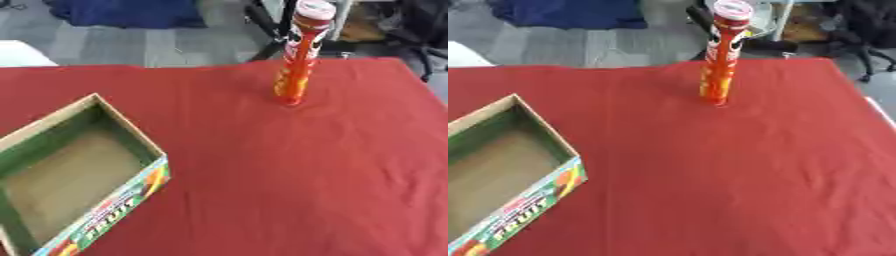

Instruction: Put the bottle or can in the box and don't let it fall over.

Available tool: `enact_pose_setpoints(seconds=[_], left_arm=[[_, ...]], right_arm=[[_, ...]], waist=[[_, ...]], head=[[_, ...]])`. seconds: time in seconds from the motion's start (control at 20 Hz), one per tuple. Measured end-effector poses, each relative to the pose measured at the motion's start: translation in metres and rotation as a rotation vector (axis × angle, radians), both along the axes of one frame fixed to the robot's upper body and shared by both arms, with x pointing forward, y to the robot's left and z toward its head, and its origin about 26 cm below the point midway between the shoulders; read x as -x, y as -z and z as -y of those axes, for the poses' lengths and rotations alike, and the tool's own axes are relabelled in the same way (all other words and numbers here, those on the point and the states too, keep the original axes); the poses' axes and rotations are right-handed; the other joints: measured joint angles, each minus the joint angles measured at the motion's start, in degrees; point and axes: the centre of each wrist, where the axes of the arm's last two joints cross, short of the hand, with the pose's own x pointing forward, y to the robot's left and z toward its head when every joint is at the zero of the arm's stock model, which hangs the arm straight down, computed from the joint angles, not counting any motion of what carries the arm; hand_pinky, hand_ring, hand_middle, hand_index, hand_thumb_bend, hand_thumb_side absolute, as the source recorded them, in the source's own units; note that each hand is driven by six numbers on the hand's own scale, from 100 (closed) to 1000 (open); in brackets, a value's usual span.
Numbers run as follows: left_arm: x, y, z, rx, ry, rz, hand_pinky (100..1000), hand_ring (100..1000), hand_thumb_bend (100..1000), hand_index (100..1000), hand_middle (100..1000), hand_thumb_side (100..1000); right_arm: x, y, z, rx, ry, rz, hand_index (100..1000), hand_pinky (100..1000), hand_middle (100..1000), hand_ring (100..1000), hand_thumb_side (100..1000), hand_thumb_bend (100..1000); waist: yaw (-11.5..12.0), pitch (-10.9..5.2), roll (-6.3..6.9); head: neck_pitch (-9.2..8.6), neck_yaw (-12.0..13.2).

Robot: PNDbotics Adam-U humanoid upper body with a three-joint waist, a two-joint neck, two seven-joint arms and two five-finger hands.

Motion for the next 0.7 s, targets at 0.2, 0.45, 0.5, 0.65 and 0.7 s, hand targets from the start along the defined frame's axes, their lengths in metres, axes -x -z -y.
enact_pose_setpoints(seconds=[0.2, 0.45, 0.5, 0.65, 0.7], left_arm=[[0.0, 0.0, 0.0, 0.0, 0.0, 0.0, 384, 845, 100, 696, 654, 663], [0.0, 0.0, 0.0, 0.0, 0.001, 0.001, 384, 847, 100, 697, 654, 662], [0.0, 0.0, 0.0, 0.0, 0.002, 0.0, 384, 847, 100, 697, 654, 661], [0.0, 0.0, 0.0, 0.0, 0.008, -0.002, 385, 847, 100, 696, 654, 660], [0.0, 0.0, 0.001, 0.0, 0.01, -0.003, 385, 847, 100, 696, 654, 660]], right_arm=[[-0.001, -0.003, -0.002, 0.013, -0.015, 0.0, 981, 905, 853, 813, 660, 100], [-0.005, -0.017, -0.016, 0.066, -0.088, -0.027, 1000, 905, 895, 873, 651, 100], [-0.006, -0.021, -0.02, 0.084, -0.103, -0.041, 1000, 906, 900, 879, 650, 100], [-0.011, -0.033, -0.032, 0.154, -0.114, -0.111, 1000, 901, 922, 910, 664, 100], [-0.016, -0.036, -0.034, 0.179, -0.103, -0.148, 1000, 894, 923, 917, 692, 100]], waist=[[0.05, 0.01, 0.01], [0.24, -0.01, 0.04], [0.32, -0.03, 0.04], [0.47, -0.25, 0.05], [0.58, -0.37, 0.05]], head=[[0.0, -0.22], [0.04, -0.9], [0.05, -1.09], [0.12, -1.7], [0.29, -1.9]])
